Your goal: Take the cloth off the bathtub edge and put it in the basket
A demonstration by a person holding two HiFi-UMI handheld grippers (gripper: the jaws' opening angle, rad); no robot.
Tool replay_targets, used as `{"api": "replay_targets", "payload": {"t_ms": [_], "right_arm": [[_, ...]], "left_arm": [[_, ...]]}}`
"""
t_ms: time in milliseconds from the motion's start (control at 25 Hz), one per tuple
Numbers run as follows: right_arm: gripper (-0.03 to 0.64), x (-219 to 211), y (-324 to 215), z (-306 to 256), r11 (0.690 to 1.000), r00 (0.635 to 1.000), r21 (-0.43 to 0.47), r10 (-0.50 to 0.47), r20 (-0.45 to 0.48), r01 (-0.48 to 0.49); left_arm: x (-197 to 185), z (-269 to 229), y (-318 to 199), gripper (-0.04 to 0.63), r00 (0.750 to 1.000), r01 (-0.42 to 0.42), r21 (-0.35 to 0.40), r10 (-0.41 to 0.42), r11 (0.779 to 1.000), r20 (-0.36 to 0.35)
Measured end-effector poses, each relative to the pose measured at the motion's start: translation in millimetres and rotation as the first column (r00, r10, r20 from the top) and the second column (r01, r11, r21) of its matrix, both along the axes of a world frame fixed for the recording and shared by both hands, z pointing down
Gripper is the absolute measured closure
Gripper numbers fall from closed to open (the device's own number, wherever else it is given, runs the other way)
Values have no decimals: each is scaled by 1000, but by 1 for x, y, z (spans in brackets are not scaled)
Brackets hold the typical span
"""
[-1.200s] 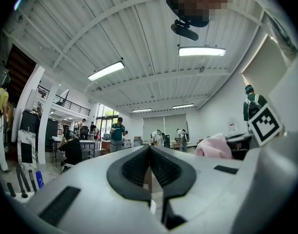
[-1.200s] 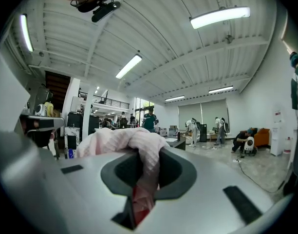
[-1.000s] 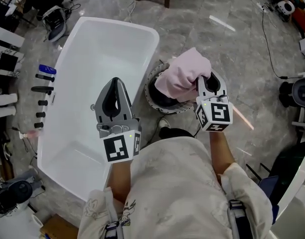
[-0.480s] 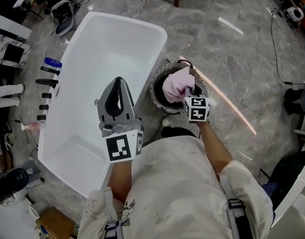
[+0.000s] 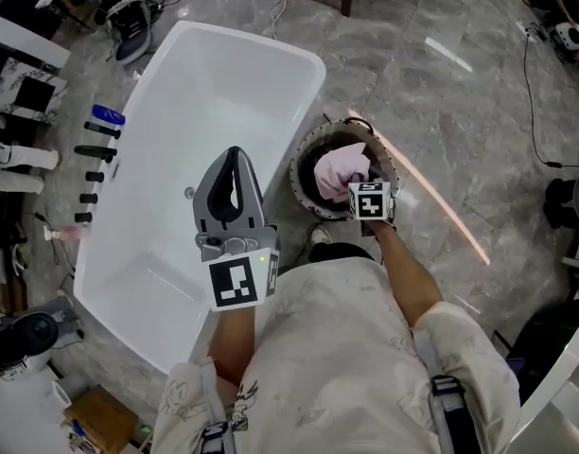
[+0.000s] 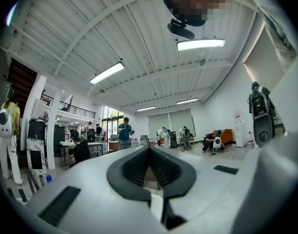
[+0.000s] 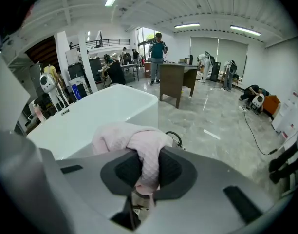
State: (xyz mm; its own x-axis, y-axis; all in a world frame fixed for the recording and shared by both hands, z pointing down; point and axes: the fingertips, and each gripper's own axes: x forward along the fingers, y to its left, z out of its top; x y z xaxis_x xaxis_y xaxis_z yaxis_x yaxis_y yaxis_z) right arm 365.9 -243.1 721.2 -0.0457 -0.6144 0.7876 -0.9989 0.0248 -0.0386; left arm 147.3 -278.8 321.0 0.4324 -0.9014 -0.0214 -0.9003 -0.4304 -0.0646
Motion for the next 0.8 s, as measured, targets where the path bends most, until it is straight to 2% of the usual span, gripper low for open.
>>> {"api": "replay_targets", "payload": {"t_ms": [160,240,320,400,600,800], "right_arm": [[575,1,0,8,1000,1000,-23,-8,7,8],[552,3,3,16,997,1000,-70,-19,5,19],[458,5,10,26,991,999,-132,-36,-7,35],[403,1,14,33,985,998,-164,-56,-12,53],[399,-2,15,33,986,999,-156,-52,0,52],[399,-5,8,18,992,998,-111,-54,8,55]], "left_arm": [[10,-1,1,592,1000,-3,7,3,1000,5],[13,-1,2,592,1000,-2,3,2,1000,-1],[17,0,3,592,1000,-8,2,9,1000,-8],[17,-1,3,592,1000,-15,4,15,1000,-5],[18,2,5,592,1000,-15,-1,15,1000,-2],[15,3,4,592,1000,-12,-4,12,1000,-1]]}}
